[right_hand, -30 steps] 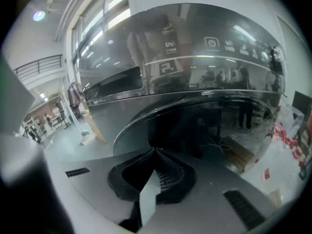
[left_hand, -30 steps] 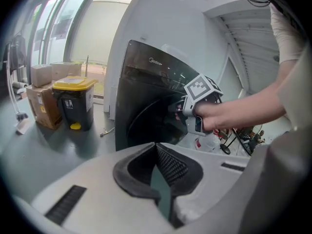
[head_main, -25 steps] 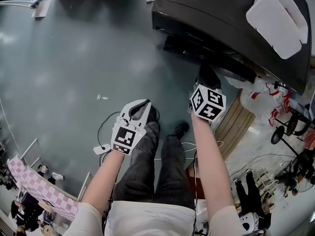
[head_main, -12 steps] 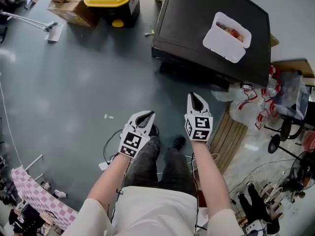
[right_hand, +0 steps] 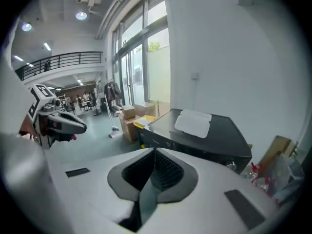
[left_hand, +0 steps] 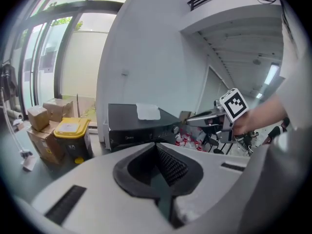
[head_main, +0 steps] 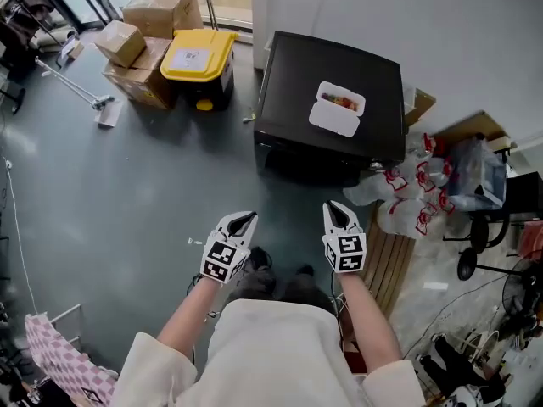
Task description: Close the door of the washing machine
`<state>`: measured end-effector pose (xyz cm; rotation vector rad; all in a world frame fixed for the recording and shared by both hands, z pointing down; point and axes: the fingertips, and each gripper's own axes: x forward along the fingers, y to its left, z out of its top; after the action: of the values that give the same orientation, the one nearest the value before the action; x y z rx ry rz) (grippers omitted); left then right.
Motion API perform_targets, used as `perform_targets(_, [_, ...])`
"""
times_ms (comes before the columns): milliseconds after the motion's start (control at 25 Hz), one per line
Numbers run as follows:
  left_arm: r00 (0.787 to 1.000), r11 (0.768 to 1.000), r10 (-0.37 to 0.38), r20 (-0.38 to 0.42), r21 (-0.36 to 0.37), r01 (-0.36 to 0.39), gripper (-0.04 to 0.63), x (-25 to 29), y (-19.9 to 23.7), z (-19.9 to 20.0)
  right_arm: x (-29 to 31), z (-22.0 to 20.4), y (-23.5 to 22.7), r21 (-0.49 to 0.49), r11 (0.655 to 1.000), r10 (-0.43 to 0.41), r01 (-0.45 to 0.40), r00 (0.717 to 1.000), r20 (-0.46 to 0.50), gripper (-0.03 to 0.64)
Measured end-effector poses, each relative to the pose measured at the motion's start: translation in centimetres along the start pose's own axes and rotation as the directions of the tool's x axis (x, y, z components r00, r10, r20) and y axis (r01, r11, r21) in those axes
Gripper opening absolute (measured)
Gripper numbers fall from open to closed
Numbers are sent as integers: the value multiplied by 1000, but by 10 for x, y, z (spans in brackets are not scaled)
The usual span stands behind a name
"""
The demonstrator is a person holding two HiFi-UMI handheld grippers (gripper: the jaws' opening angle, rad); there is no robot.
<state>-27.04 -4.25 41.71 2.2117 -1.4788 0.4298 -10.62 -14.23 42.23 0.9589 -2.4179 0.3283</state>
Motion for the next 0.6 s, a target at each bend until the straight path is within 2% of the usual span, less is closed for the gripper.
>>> perform_targets(280, [998, 1000, 6, 58, 26, -7, 9, -42, -21, 61, -84, 59, -2, 24, 999, 41, -42, 997, 65, 32])
perform_targets(440, [999, 1000, 4, 42, -22, -3, 9, -62, -29, 83, -122, 78, -4, 52, 997, 53, -56, 996, 72, 32])
perform_targets(600, [996, 1000, 0, 92, -19, 2, 9, -76, -40, 108, -151, 86, -13, 69, 996, 52, -58, 995, 84, 32])
